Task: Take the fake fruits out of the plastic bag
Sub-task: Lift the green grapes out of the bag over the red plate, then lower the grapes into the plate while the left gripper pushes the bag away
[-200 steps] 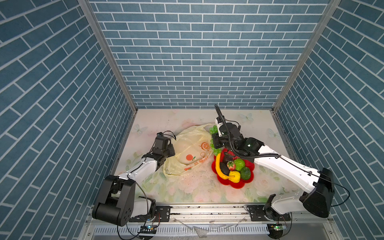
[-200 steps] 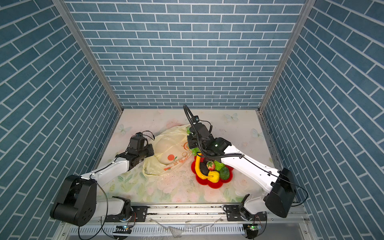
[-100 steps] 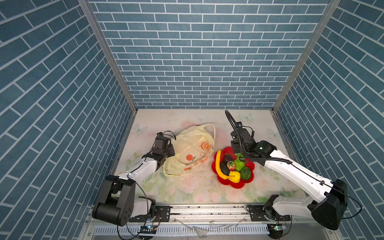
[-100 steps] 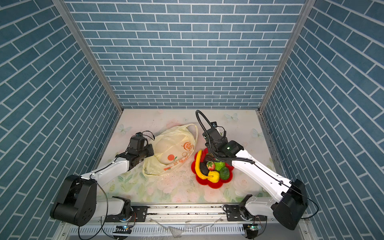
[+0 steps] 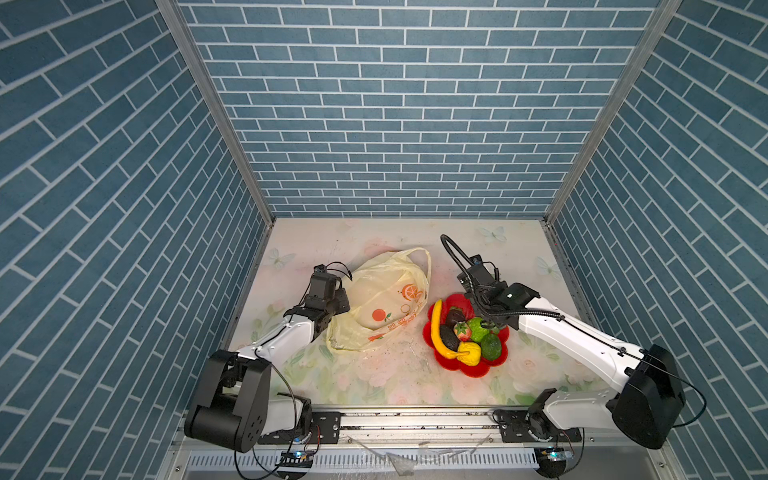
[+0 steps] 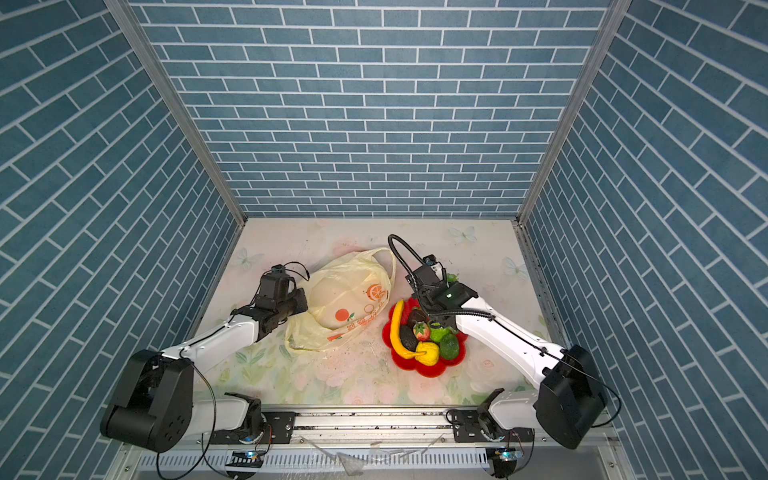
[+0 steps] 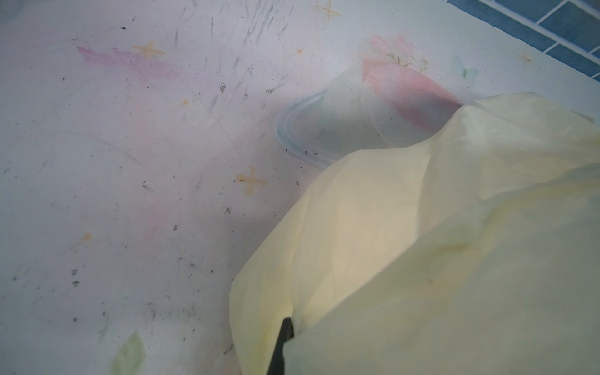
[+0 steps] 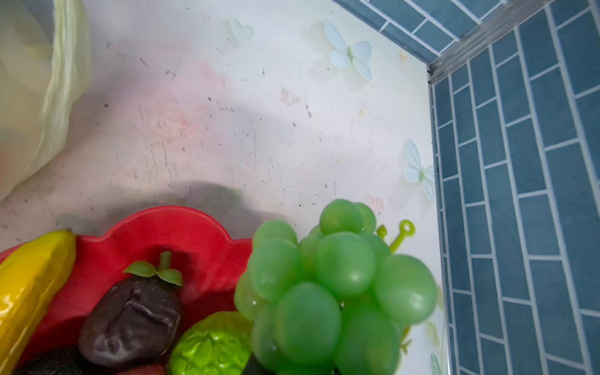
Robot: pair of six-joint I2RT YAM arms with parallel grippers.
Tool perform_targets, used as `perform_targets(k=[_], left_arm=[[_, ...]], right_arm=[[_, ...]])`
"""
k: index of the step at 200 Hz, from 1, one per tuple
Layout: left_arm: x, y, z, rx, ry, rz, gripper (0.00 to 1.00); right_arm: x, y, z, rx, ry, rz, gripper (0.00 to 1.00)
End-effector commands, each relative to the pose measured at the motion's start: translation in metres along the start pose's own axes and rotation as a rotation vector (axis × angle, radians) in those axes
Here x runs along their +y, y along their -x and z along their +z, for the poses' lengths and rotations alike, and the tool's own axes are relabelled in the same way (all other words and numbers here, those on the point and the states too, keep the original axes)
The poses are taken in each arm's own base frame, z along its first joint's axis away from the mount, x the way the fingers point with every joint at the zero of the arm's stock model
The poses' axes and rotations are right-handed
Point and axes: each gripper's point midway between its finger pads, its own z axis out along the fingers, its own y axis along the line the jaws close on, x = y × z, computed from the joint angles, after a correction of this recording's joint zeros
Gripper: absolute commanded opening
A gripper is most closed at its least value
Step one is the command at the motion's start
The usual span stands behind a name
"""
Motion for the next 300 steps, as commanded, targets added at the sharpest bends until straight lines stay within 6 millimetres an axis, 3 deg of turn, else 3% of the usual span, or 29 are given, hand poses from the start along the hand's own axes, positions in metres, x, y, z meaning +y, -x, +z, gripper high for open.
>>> perform_targets(k=[1, 53, 104, 182, 233, 300], left_arm=[[-0.002, 0.005, -0.001, -0.005, 0.008, 0.016, 0.0], [-0.002, 0.006, -0.002, -0.006, 0.008, 0.021, 0.0], [-0.002, 0.005, -0.001, -0.003, 0.01, 0.022, 0.0], [-0.015, 0.019, 0.005, -0.001, -0.02, 0.006, 0.0], [-0.06, 0.07, 0.034, 0.009, -0.081, 0.018, 0.0], [-0.155, 0.116, 0.101, 0.058, -0.158, 0.211, 0.0]], right_arm=[[0.024, -0.007, 0.011, 0.014, 0.098, -0.096, 0.26], [0.069, -0.017, 0.023, 0.048, 0.295, -0.119, 0.28], [0.075, -0.027, 0.031, 0.072, 0.331, -0.106, 0.33], [0.073, -0.031, 0.033, 0.08, 0.363, -0.041, 0.52], [0.059, -0.019, 0.026, 0.04, 0.35, 0.045, 0.74], [0.045, -0.012, 0.022, 0.025, 0.359, 0.183, 0.82]])
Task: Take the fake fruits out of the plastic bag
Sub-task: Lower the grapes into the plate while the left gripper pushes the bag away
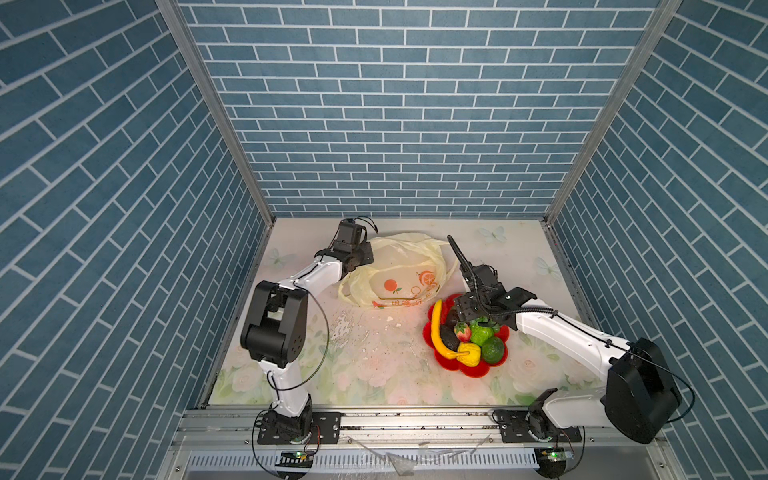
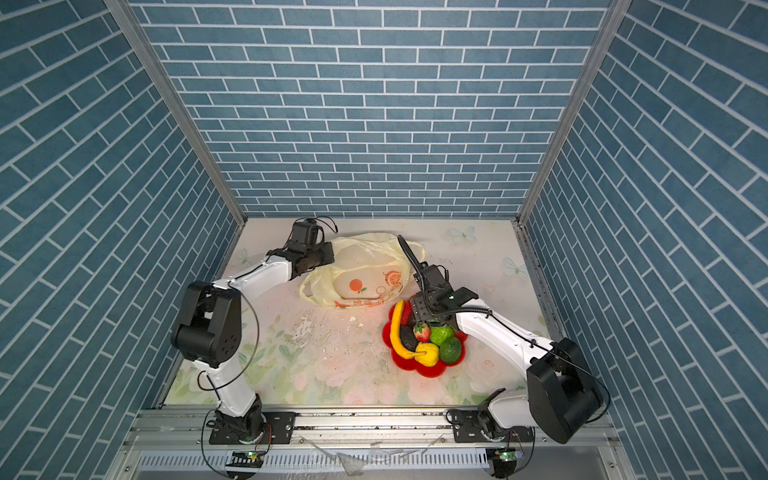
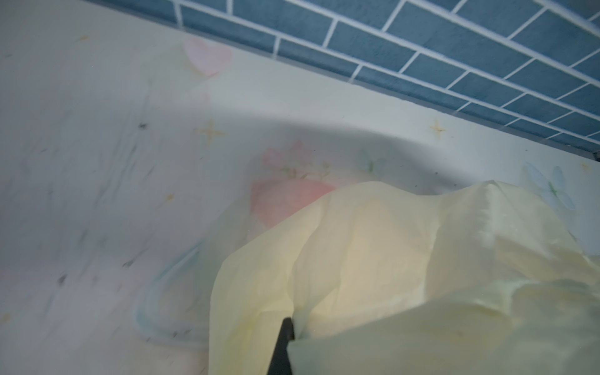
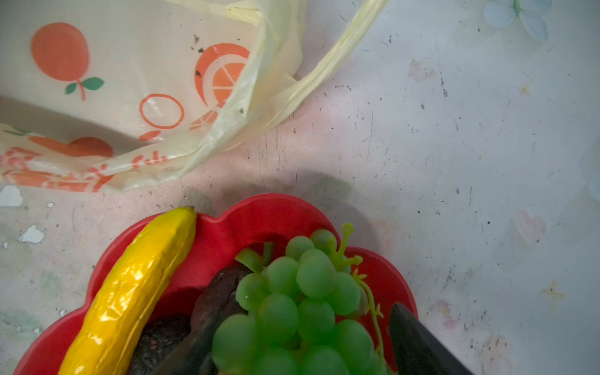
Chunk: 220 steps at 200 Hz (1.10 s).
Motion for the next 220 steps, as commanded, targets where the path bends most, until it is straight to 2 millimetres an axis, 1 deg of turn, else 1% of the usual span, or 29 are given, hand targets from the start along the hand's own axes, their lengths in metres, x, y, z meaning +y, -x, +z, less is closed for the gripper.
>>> perform_targets(k=[1, 8, 26, 44, 47, 65, 79, 101, 137, 156, 173, 187, 199, 210, 220], left_arm=[[-0.024, 0.0, 0.02, 0.064, -0.017, 0.105, 0.0], [-0.034, 0.006, 0.028, 0.064, -0.03, 0.133, 0.0], [-0.054, 0.012, 0.049, 0.073, -0.06, 0.191, 0.0], [-0.068, 0.016, 0.066, 0.084, -0.094, 0.223, 0.0], [-0.069, 0.014, 0.07, 0.092, -0.098, 0.228, 0.0], [-0.081, 0.016, 0.083, 0.095, -0.13, 0.263, 0.01], [-0.087, 0.016, 0.091, 0.098, -0.141, 0.296, 0.02], [-0.087, 0.017, 0.103, 0.099, -0.133, 0.33, 0.05], [-0.086, 0.027, 0.113, 0.083, -0.103, 0.398, 0.12], [-0.085, 0.03, 0.114, 0.089, -0.086, 0.412, 0.22], [-0.086, 0.033, 0.11, 0.091, -0.084, 0.415, 0.31], [-0.086, 0.034, 0.106, 0.095, -0.084, 0.412, 0.41], [-0.087, 0.034, 0.102, 0.101, -0.087, 0.41, 0.47], [-0.085, 0.034, 0.098, 0.114, -0.077, 0.402, 0.54], [-0.084, 0.033, 0.092, 0.127, -0.068, 0.393, 0.63]], right_arm=[[-0.003, -0.006, -0.003, -0.006, 0.015, 0.072, 0.82], [-0.004, -0.005, -0.003, -0.01, 0.021, 0.085, 0.82], [-0.005, -0.004, -0.003, -0.012, 0.035, 0.113, 0.82], [-0.009, -0.004, -0.004, -0.016, 0.029, 0.143, 0.82], [-0.009, -0.003, -0.004, -0.018, 0.03, 0.147, 0.82], [-0.011, -0.002, -0.005, -0.018, 0.04, 0.176, 0.82], [-0.013, -0.002, -0.005, -0.021, 0.04, 0.197, 0.82], [-0.014, 0.0, -0.005, -0.023, 0.053, 0.23, 0.83], [-0.022, 0.003, -0.011, -0.031, 0.052, 0.305, 0.87], [-0.028, 0.006, -0.021, -0.049, 0.06, 0.356, 0.89], [-0.029, 0.008, -0.029, -0.07, 0.094, 0.406, 0.91], [-0.032, 0.007, -0.033, -0.082, 0.124, 0.456, 0.91], [-0.033, 0.007, -0.037, -0.097, 0.157, 0.485, 0.91], [-0.039, 0.003, -0.039, -0.1, 0.147, 0.525, 0.91], [-0.048, -0.004, -0.041, -0.098, 0.122, 0.574, 0.91]])
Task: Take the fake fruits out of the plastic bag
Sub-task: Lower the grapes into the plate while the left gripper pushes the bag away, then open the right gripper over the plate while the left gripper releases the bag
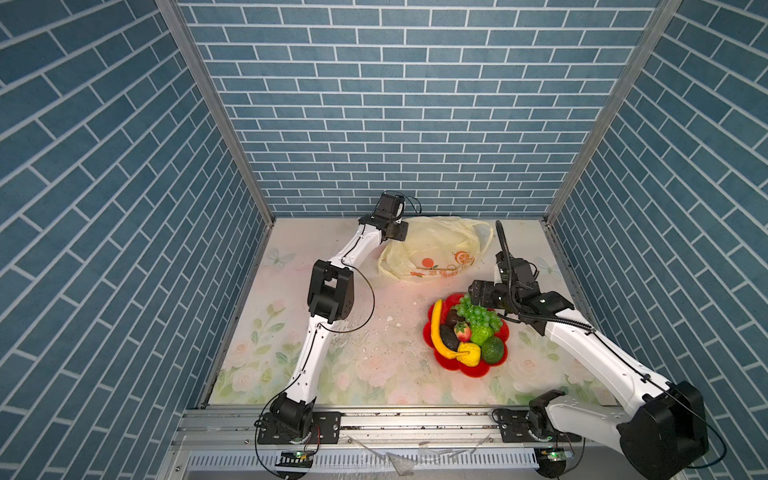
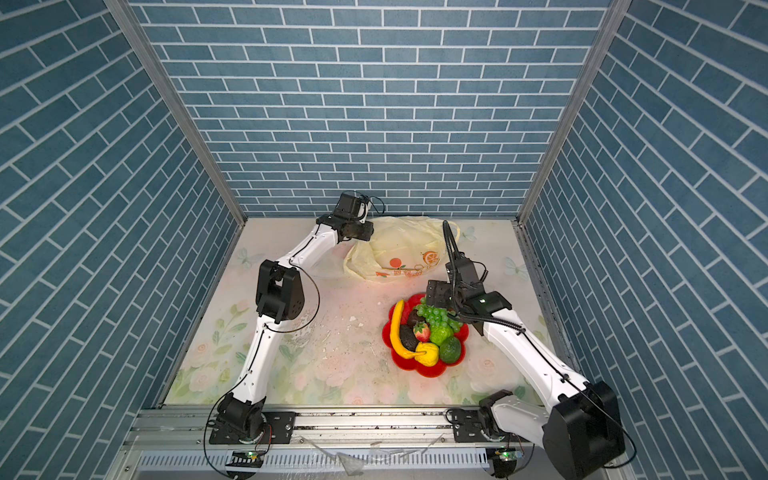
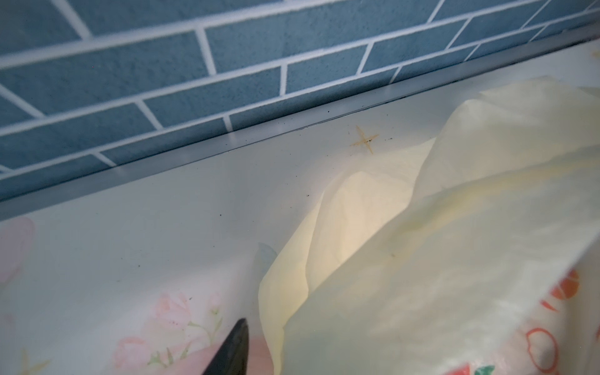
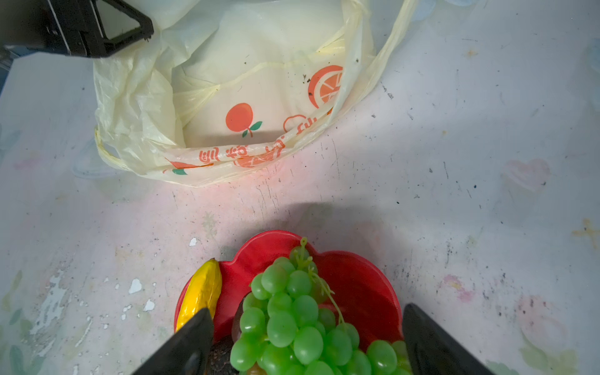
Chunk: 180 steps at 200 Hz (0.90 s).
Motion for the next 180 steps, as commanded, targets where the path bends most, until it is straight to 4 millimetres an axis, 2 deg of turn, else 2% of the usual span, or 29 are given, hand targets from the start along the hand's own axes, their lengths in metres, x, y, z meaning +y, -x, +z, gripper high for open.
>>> perform_targets(k=[1, 14, 28, 44, 66, 83, 115, 132, 161, 180], left_arm=[[0.0, -0.004, -0.017, 0.05, 0.017, -0.007, 0.64], [-0.001, -0.007, -0.027, 0.073, 0.017, -0.021, 0.74], [-0.004, -0.009, -0.042, 0.099, 0.01, -0.044, 0.83], [-0.007, -0.013, -0.062, 0.123, -0.005, -0.071, 0.9], [-0.007, -0.025, -0.091, 0.142, 0.003, -0.118, 0.99], [-0.003, -0.035, -0.113, 0.13, 0.022, -0.156, 0.99], [0.015, -0.061, -0.144, 0.068, 0.085, -0.27, 0.99], [0.023, -0.08, -0.156, 0.028, 0.107, -0.331, 0.99], [0.034, -0.102, -0.171, -0.013, 0.149, -0.37, 0.99], [0.043, -0.119, -0.182, -0.036, 0.178, -0.403, 0.99]], right_arm=[[-0.015, -0.016, -0.003, 0.028, -0.009, 0.133, 0.91], [-0.039, -0.025, -0.007, 0.036, -0.09, 0.224, 0.91], [-0.064, -0.043, -0.007, 0.073, -0.169, 0.342, 0.9], [-0.077, -0.06, -0.003, 0.087, -0.156, 0.486, 0.88], [-0.08, -0.069, -0.002, 0.035, -0.084, 0.664, 0.87], [-0.081, -0.067, -0.003, -0.022, -0.048, 0.74, 0.87], [-0.075, -0.082, 0.008, -0.034, 0.05, 0.893, 0.88], [-0.074, -0.087, 0.012, -0.057, 0.091, 0.961, 0.89], [-0.068, -0.078, 0.013, -0.105, 0.136, 0.977, 0.89], [-0.062, -0.078, 0.02, -0.104, 0.158, 0.998, 0.89]])
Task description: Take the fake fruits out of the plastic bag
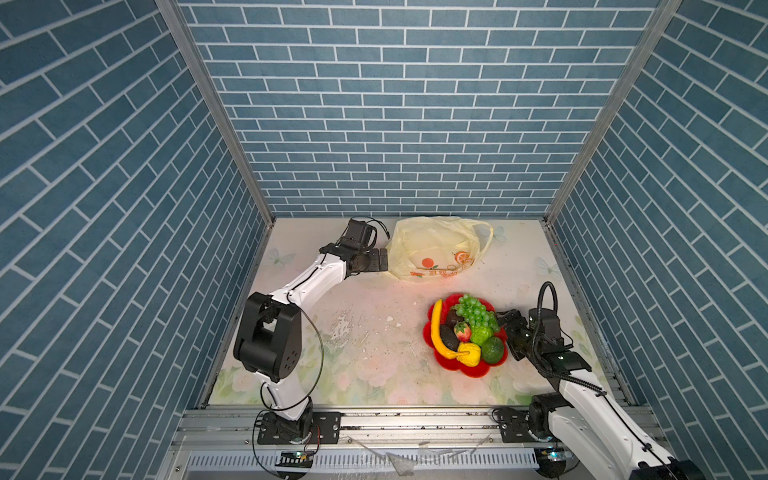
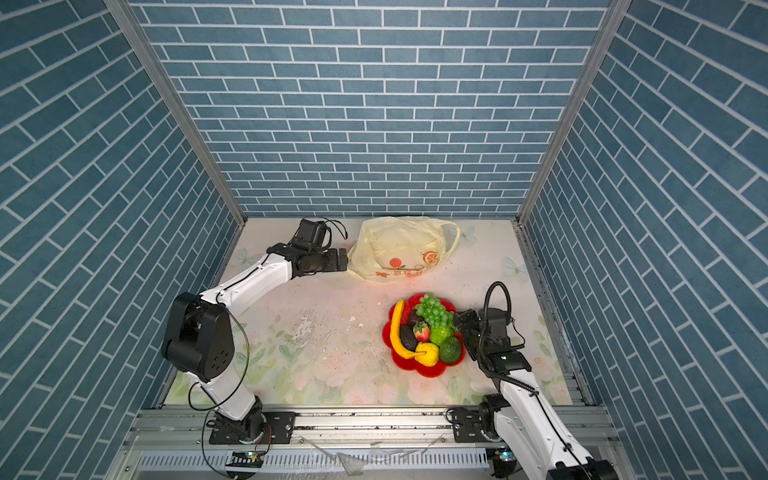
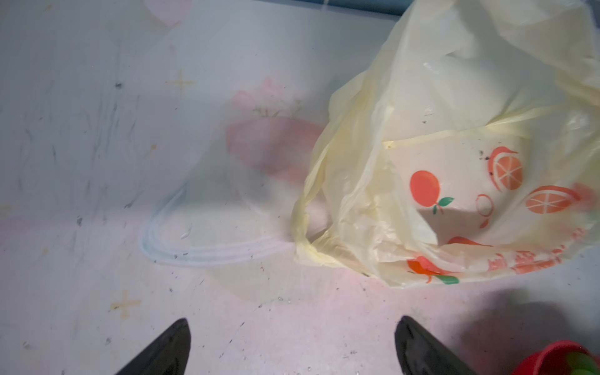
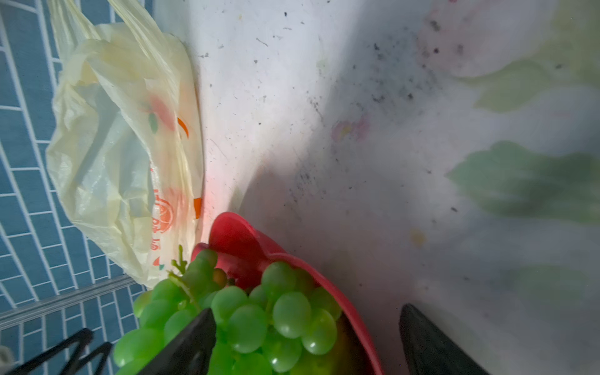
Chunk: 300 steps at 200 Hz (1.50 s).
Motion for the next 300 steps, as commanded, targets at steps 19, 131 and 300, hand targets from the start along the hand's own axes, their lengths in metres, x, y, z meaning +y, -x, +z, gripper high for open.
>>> perform_targets(k=[19, 131, 300], left_arm=[[0.026, -0.005, -0.022, -0.148, 0.014, -0.126, 0.99], [0.094, -0.074, -0.047, -0.185, 0.15, -0.169, 0.99], [0.195, -0.034, -0.088, -0.439, 0.548, -0.123, 0.99]], right_arm=[[0.018, -0.01, 0.018, 0.009, 0.089, 0.082, 0.88], [0.082, -0.07, 0.098, 0.161, 0.145, -0.035, 0.87], [0.066, 0.093, 0.034, -0.278, -0.386, -0.809, 0.99]])
